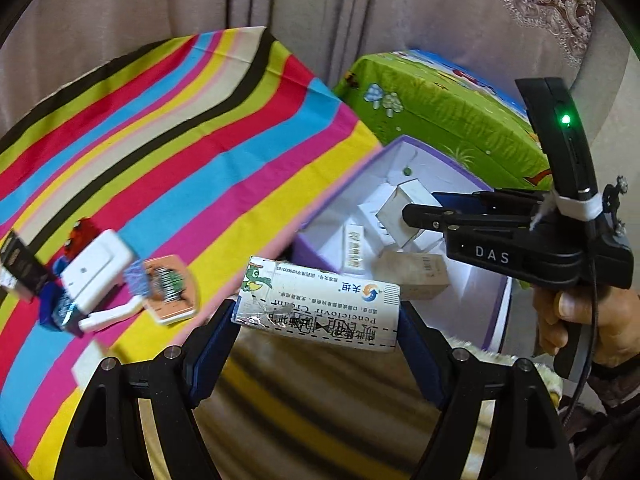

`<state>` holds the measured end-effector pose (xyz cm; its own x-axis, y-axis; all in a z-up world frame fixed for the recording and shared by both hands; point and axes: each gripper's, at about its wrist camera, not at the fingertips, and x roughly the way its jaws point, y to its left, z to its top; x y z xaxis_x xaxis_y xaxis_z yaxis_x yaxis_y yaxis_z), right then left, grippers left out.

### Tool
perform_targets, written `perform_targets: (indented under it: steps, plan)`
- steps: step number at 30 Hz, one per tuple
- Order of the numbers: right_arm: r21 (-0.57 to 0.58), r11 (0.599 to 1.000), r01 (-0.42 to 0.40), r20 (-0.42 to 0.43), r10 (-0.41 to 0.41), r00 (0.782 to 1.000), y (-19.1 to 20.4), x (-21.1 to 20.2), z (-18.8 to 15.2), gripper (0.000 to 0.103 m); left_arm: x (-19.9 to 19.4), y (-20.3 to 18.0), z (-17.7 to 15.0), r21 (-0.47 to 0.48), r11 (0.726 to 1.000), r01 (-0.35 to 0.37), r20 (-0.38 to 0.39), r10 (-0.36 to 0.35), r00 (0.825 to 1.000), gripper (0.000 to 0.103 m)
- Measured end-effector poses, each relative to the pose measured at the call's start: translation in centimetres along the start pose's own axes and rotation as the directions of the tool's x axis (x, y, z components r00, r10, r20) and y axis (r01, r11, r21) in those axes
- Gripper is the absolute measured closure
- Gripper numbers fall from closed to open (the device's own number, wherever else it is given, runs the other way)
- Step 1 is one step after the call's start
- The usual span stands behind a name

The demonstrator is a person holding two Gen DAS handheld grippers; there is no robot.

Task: Organize rigid objects
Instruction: 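Carry both held boxes into the purple-rimmed box and open both tools, then move both tools back over the remaining objects on the cloth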

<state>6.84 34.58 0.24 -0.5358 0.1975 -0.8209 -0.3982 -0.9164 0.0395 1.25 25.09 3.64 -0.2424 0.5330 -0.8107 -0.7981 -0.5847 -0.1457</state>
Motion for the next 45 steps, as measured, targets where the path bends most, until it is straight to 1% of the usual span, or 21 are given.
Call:
perform_targets:
  steps: [4, 9, 15, 18, 19, 20, 21, 23, 25, 30, 37, 41, 45]
  plan:
    - [0.041, 0.999, 0.03, -0.006, -0.03, 1.0, -2.4, 0.0, -0.4, 0.064, 1.3, -1.4, 0.7, -0.001, 0.999, 0.034, -0.021, -0.034, 0.999, 0.024]
    - [0.088, 0.995, 0.056, -0.016, -0.054, 0.998, -4.9, -0.1, -0.9, 0.064, 2.8, -3.6, 1.2, 0.033, 0.997, 0.071, -0.053, -0.07, 0.996, 0.024]
    - [0.14, 0.985, 0.102, -0.01, -0.101, 0.995, -7.8, -0.7, -1.0, 0.064, 3.5, -4.2, 1.9, 0.022, 0.993, 0.114, -0.059, -0.113, 0.992, 0.024]
    - [0.157, 0.981, 0.114, -0.019, -0.112, 0.994, -8.7, -0.7, -1.2, 0.064, 3.8, -4.7, 2.1, 0.028, 0.987, 0.159, -0.057, -0.157, 0.986, 0.023]
    - [0.161, 0.98, 0.119, -0.023, -0.116, 0.993, -8.9, -0.6, -1.3, 0.064, 3.9, -4.9, 2.1, 0.028, 0.986, 0.163, -0.059, -0.161, 0.985, 0.02]
    - [0.166, 0.978, 0.125, -0.026, -0.122, 0.992, -9.0, -0.6, -1.4, 0.062, 4.0, -4.9, 2.1, 0.027, 0.986, 0.163, -0.061, -0.161, 0.985, 0.018]
    - [0.175, 0.975, 0.135, -0.034, -0.131, 0.991, -9.3, -0.5, -1.4, 0.059, 4.1, -4.9, 2.0, 0.025, 0.986, 0.163, -0.065, -0.161, 0.985, 0.017]
    - [0.189, 0.97, 0.151, -0.048, -0.144, 0.988, -9.8, -0.3, -1.6, 0.035, 4.2, -4.8, 2.0, 0.016, 0.985, 0.17, -0.069, -0.168, 0.983, 0.017]
    - [0.188, 0.968, 0.163, -0.047, -0.157, 0.986, -9.8, -0.3, -1.7, 0.031, 4.1, -4.5, 2.0, 0.005, 0.985, 0.172, -0.065, -0.172, 0.983, 0.017]
    - [0.165, 0.975, 0.149, -0.056, -0.141, 0.988, -9.2, 0.0, -1.7, 0.031, 4.0, -3.5, 1.9, -0.05, 0.982, 0.185, -0.052, -0.187, 0.981, 0.017]
    - [0.142, 0.983, 0.119, -0.066, -0.111, 0.992, -7.8, 0.2, -1.7, 0.031, 3.2, -2.2, 1.4, -0.097, 0.984, 0.151, -0.021, -0.154, 0.988, 0.017]
    - [0.13, 0.987, 0.099, -0.059, -0.092, 0.994, -6.8, 0.1, -1.5, 0.028, 2.2, -1.0, 1.0, -0.134, 0.984, 0.117, 0.011, -0.116, 0.993, 0.017]
    - [0.112, 0.991, 0.077, -0.06, -0.07, 0.996, -5.6, 0.2, -1.3, 0.028, 1.4, 0.6, 0.4, -0.189, 0.979, 0.08, 0.026, -0.077, 0.997, 0.017]
